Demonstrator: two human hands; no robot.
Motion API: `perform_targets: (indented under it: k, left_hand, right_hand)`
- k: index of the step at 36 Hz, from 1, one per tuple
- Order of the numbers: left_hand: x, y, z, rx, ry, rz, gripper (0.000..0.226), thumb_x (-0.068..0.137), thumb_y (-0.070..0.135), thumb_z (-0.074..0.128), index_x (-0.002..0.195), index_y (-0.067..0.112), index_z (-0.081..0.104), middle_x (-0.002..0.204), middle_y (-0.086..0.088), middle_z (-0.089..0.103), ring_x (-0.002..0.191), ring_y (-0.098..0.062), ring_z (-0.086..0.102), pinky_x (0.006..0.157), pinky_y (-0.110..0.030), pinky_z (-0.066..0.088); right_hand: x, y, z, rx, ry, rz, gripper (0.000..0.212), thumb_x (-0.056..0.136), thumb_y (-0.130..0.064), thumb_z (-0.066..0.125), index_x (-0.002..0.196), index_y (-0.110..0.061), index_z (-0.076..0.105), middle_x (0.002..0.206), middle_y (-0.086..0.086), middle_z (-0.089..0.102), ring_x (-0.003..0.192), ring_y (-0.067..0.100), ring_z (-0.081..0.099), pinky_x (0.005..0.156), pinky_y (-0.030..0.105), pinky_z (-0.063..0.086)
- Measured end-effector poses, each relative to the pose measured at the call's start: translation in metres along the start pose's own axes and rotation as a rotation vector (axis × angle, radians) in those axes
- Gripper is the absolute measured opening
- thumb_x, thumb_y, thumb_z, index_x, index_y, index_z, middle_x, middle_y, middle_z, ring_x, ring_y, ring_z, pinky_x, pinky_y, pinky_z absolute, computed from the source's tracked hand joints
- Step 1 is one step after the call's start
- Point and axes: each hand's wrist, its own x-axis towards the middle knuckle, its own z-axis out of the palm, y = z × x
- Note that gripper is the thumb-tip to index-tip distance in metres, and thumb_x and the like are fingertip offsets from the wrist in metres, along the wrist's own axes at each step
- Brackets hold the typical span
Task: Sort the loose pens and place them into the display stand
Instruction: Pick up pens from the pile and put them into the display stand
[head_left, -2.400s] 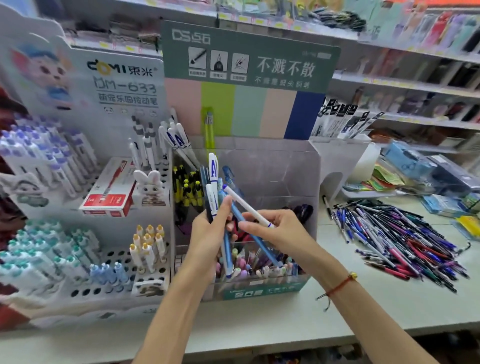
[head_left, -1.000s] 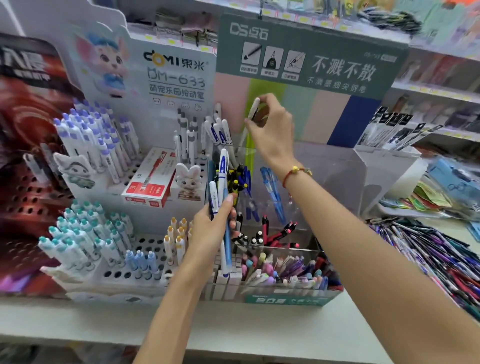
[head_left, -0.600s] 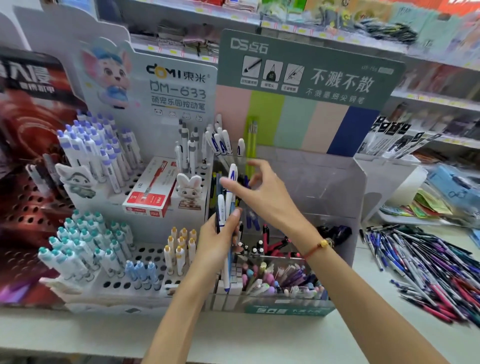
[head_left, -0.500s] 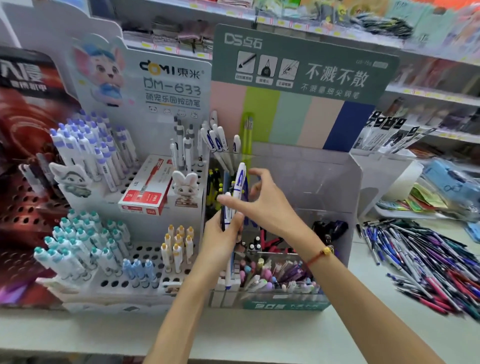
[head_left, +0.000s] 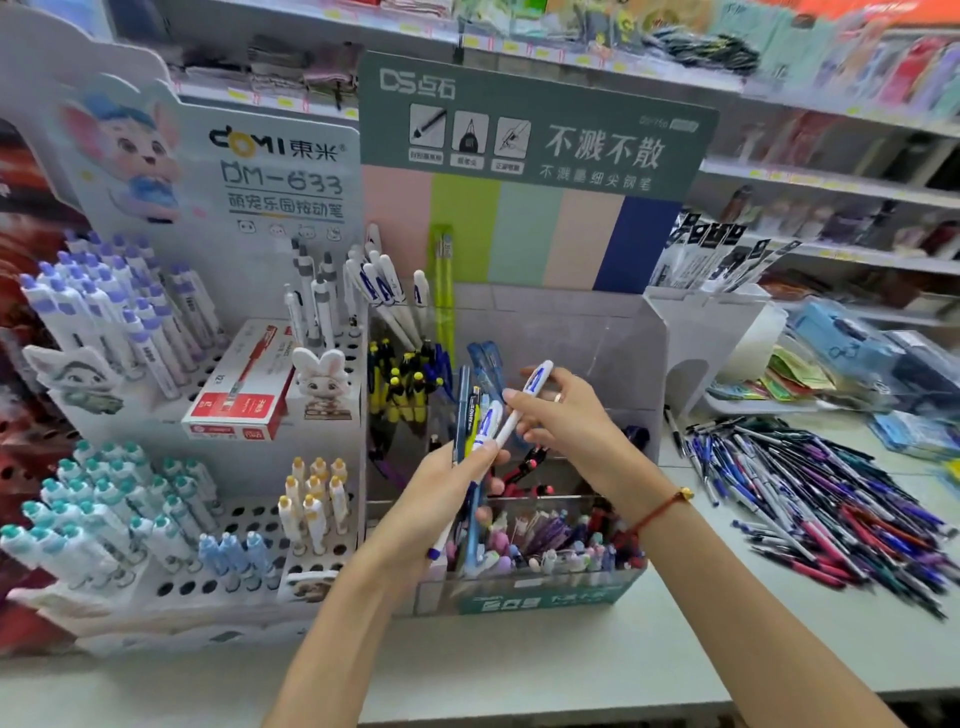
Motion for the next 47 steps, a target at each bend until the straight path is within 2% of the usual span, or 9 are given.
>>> perform_targets:
  k: [6, 9, 12, 18, 24, 28, 35, 42, 47]
  left_hand:
    - [-0.004, 0.001, -0.002, 0.193, -0.006, 0.085, 0.014, 0.098, 0.028, 0.052, 0.110, 0.023, 0.058, 0.073, 0.014, 0.066, 0.054, 0.002, 0.055, 0.045, -0.018, 0.040]
    - [-0.006, 0.000, -0.001, 0.196, -0.058, 0.092, 0.010, 0.097, 0.027, 0.052, 0.107, 0.026, 0.056, 0.084, 0.005, 0.066, 0.055, -0.002, 0.058, 0.046, -0.019, 0.042]
    - [-0.008, -0.003, -0.002, 0.179, -0.039, 0.126, 0.018, 0.096, 0.031, 0.052, 0.109, 0.019, 0.057, 0.073, 0.006, 0.059, 0.051, -0.003, 0.052, 0.044, -0.018, 0.039]
    - [-0.004, 0.001, -0.005, 0.279, 0.047, 0.178, 0.045, 0.096, 0.046, 0.042, 0.109, 0.005, 0.056, 0.072, -0.005, 0.046, 0.046, -0.006, 0.042, 0.046, -0.019, 0.037]
    - [0.000, 0.009, -0.011, 0.242, 0.124, 0.164, 0.035, 0.101, 0.040, 0.034, 0.108, 0.015, 0.058, 0.071, 0.001, 0.055, 0.043, -0.004, 0.048, 0.040, -0.019, 0.035]
    - [-0.003, 0.016, -0.021, 0.125, 0.240, 0.209, 0.027, 0.102, 0.034, 0.035, 0.093, 0.028, 0.060, 0.074, 0.004, 0.065, 0.051, 0.000, 0.062, 0.041, -0.015, 0.041]
    - [-0.011, 0.021, -0.052, 0.025, 0.369, 0.202, 0.026, 0.103, 0.031, 0.035, 0.095, 0.021, 0.057, 0.072, 0.003, 0.067, 0.056, -0.002, 0.066, 0.040, -0.016, 0.046]
    - [-0.016, 0.027, -0.057, -0.145, 0.325, 0.207, 0.028, 0.102, 0.030, 0.037, 0.106, 0.015, 0.060, 0.076, 0.000, 0.067, 0.055, -0.006, 0.065, 0.043, -0.018, 0.050]
    - [-0.015, 0.024, -0.056, -0.185, 0.311, 0.174, 0.028, 0.101, 0.033, 0.039, 0.109, 0.019, 0.062, 0.078, 0.008, 0.073, 0.064, -0.004, 0.067, 0.052, -0.019, 0.054]
  right_hand:
    - [-0.006, 0.003, 0.001, -0.074, -0.009, 0.007, 0.041, 0.097, -0.013, 0.054, 0.131, -0.021, 0.031, 0.092, 0.013, 0.061, 0.046, 0.007, 0.055, 0.047, 0.019, 0.048]
    - [-0.010, -0.002, 0.002, -0.075, -0.037, -0.010, 0.035, 0.097, -0.010, 0.053, 0.129, -0.018, 0.040, 0.093, 0.017, 0.060, 0.045, 0.011, 0.053, 0.045, 0.021, 0.046]
    - [-0.013, -0.005, -0.003, 0.032, -0.105, 0.057, 0.031, 0.094, -0.008, 0.058, 0.122, -0.018, 0.047, 0.096, 0.019, 0.065, 0.053, 0.015, 0.058, 0.049, 0.021, 0.049]
    - [-0.016, -0.003, -0.001, 0.022, -0.274, 0.180, 0.024, 0.092, -0.020, 0.063, 0.114, -0.010, 0.063, 0.088, 0.001, 0.072, 0.063, 0.005, 0.063, 0.058, 0.015, 0.049]
    - [-0.009, -0.008, 0.014, 0.009, -0.163, 0.027, 0.029, 0.090, -0.022, 0.066, 0.111, -0.002, 0.066, 0.096, 0.009, 0.073, 0.066, 0.006, 0.066, 0.066, 0.016, 0.053]
    - [-0.005, -0.023, 0.019, 0.131, -0.142, -0.038, 0.016, 0.091, -0.021, 0.064, 0.097, -0.006, 0.067, 0.081, 0.005, 0.070, 0.058, 0.005, 0.063, 0.061, 0.014, 0.052]
    - [0.016, -0.068, 0.018, 0.364, 0.323, -0.414, 0.011, 0.090, -0.018, 0.066, 0.082, -0.010, 0.066, 0.068, -0.004, 0.068, 0.057, 0.002, 0.062, 0.061, 0.014, 0.052]
    - [0.059, -0.095, 0.053, -0.021, 0.527, -0.720, 0.018, 0.088, -0.024, 0.070, 0.088, -0.007, 0.065, 0.078, 0.006, 0.071, 0.061, 0.012, 0.069, 0.061, 0.031, 0.059]
    - [0.078, -0.090, 0.068, -0.414, 0.498, -0.873, 0.020, 0.088, -0.022, 0.069, 0.096, -0.007, 0.057, 0.081, 0.005, 0.069, 0.070, 0.022, 0.069, 0.065, 0.044, 0.057]
